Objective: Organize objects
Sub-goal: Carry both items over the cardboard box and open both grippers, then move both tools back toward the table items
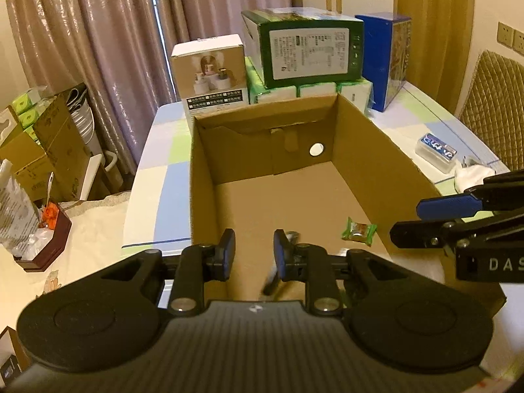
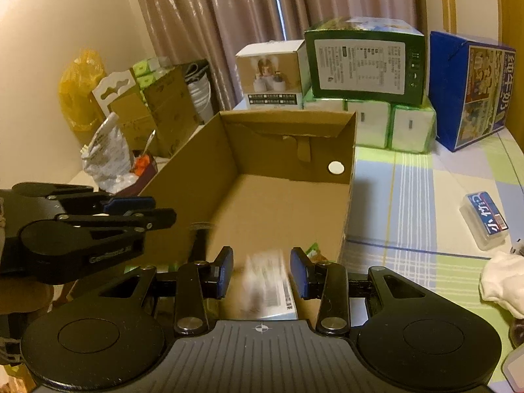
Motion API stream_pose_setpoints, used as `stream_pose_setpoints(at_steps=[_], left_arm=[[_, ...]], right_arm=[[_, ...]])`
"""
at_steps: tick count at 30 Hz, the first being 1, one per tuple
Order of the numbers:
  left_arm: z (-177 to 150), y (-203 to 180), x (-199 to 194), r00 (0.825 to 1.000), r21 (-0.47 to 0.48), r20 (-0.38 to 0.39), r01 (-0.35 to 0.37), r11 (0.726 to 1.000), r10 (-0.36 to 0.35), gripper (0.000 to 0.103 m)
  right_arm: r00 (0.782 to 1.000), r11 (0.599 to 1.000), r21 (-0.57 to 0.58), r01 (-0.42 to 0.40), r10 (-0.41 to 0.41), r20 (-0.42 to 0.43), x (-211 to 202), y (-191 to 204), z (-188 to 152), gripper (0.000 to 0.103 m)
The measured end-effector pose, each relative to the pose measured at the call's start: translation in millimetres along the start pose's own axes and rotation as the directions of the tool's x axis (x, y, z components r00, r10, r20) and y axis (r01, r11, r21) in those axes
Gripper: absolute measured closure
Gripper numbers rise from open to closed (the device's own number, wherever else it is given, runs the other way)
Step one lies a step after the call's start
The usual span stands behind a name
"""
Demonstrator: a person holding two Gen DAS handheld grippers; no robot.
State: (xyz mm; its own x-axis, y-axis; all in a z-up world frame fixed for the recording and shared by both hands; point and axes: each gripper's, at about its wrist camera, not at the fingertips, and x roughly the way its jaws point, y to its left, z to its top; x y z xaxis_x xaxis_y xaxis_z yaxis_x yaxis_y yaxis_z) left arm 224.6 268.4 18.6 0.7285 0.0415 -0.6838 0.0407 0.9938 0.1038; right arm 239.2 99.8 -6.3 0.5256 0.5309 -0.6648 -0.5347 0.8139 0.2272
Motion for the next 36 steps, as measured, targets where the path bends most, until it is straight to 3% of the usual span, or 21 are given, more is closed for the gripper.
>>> stream_pose_setpoints(at_steps=[11,24,36], left_arm=[[-5.3,1.9,-29.6,1.000,-0.048,0.014,0.007,0.999,-0.006,0.079],[-17.7,-23.7,-78.3,0.999,-0.058,0.033,0.018,0.998,-0.016,0.077],[-22.6,-88.2,-110.9,0.995,-0.053,0.061,0.079,0.995,-0.076,0.066]], right_arm=[[0.999,1.000,0.003,0.016,-0.016,0.033,-28.3,-0.5,-1.4,0.052],[0.993,0.997,0.051,0.065,-0.070,0.091,-101.4,-20.9,-22.9,0.036],[0.964,0.969,0.136,0.205,-0.223,0.142,-184.7,-75.8,-59.6,0.026]])
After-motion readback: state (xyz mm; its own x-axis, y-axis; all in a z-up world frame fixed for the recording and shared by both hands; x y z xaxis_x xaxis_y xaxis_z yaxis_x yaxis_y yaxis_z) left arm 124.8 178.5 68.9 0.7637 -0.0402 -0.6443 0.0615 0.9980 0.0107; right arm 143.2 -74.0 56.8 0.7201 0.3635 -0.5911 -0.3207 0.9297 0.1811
